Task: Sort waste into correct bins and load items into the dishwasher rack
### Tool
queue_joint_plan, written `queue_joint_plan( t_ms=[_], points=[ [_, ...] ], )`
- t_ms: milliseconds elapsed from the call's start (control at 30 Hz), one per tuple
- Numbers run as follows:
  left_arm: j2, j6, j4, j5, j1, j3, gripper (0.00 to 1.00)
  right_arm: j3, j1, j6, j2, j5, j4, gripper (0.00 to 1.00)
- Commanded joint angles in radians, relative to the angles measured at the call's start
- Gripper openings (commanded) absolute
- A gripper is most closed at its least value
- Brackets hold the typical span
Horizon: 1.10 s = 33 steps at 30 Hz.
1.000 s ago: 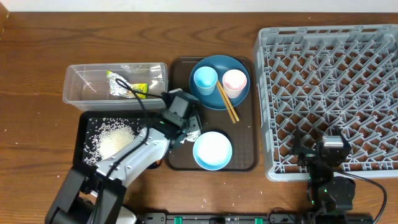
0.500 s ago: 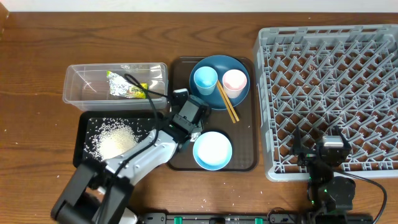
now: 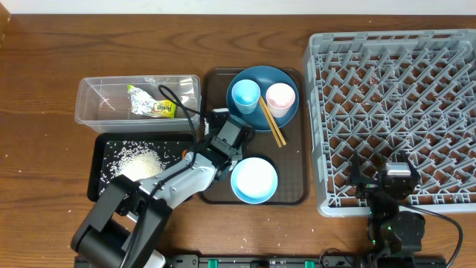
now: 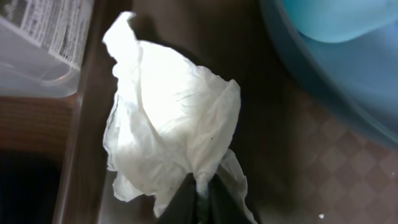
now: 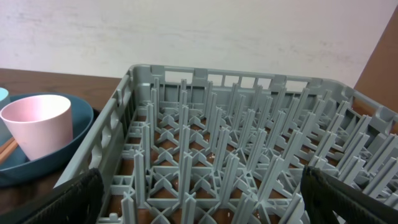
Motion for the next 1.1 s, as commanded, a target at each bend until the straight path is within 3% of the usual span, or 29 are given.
queue_joint_plan(
  t_ms=[0, 633, 833, 1067],
  points=[
    [-0.037, 0.011, -0.015, -0.012, -0.003, 0.009, 0.06, -0.002, -0.006, -0.009, -0.003, -0.004, -0.004, 0.99],
    [-0.466, 0.025, -0.199, 0.045, -0.004, 0.009, 0.06, -0.002, -0.006, -0.009, -0.003, -0.004, -0.004, 0.99],
    [-0.461, 0.025, -0.247, 0.120, -0.004, 0.005, 0.06, -0.002, -0.006, -0.009, -0.003, -0.004, -0.004, 0.99],
    [-0.332, 0.021, -0.242, 0.120, -0.004, 0.003, 0.06, -0.002, -0.006, -0.009, -0.003, -0.004, -0.004, 0.99]
  ],
)
